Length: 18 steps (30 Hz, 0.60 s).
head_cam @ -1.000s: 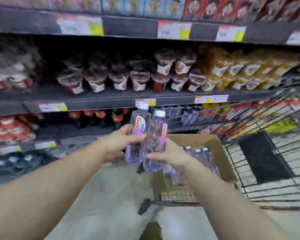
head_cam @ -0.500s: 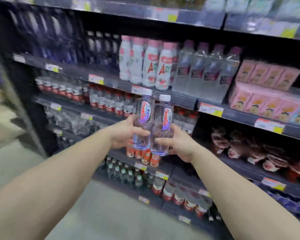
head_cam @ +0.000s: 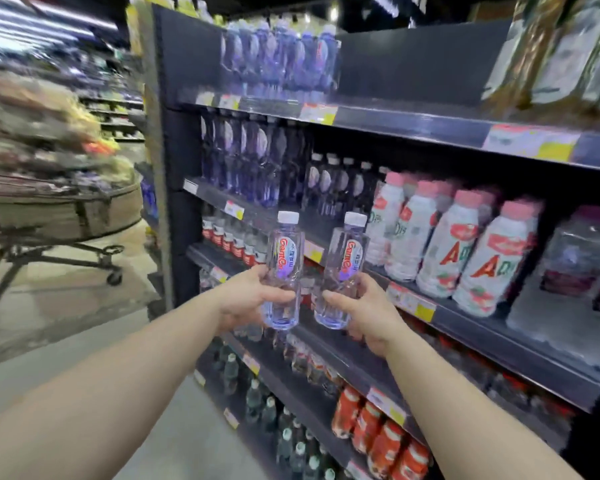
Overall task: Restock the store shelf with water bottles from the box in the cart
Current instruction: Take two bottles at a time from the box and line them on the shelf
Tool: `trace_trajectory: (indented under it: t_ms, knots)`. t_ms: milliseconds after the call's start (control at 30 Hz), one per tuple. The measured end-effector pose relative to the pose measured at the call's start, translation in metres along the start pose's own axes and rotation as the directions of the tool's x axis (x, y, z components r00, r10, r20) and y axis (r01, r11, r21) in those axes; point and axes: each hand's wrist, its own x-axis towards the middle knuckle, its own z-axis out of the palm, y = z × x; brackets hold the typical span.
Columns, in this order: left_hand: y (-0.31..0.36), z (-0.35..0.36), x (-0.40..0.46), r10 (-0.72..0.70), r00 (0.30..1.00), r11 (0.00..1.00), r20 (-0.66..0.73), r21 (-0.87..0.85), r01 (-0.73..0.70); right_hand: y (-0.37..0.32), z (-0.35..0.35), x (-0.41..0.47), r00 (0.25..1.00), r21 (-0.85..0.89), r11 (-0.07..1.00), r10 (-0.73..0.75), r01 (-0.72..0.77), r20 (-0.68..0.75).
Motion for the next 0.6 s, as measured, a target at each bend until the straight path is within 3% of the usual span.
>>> trace_trajectory:
  t_ms: [100,300,467,600]
  knots:
    - [0.019,-0.014,0.031,0.060,0.997,0.998,-0.049,0.028,-0.059,-0.007,0.003,0.049,0.999,-0.007,0.999,-0.047,0.047,0.025]
    - [0.039,-0.052,0.101,0.093,0.996,0.995,-0.002,0.038,-0.093,-0.013,0.014,0.124,0.995,-0.081,0.992,-0.095,0.094,-0.014]
    - [0.066,-0.076,0.176,0.171,0.983,0.984,0.069,0.043,-0.174,-0.018,0.021,0.182,0.968,-0.187,0.975,-0.160,0.124,-0.194]
    - [0.085,-0.106,0.245,0.216,0.964,0.973,0.154,0.046,-0.226,-0.016,0.030,0.230,0.894,-0.273,0.960,-0.180,0.069,-0.409]
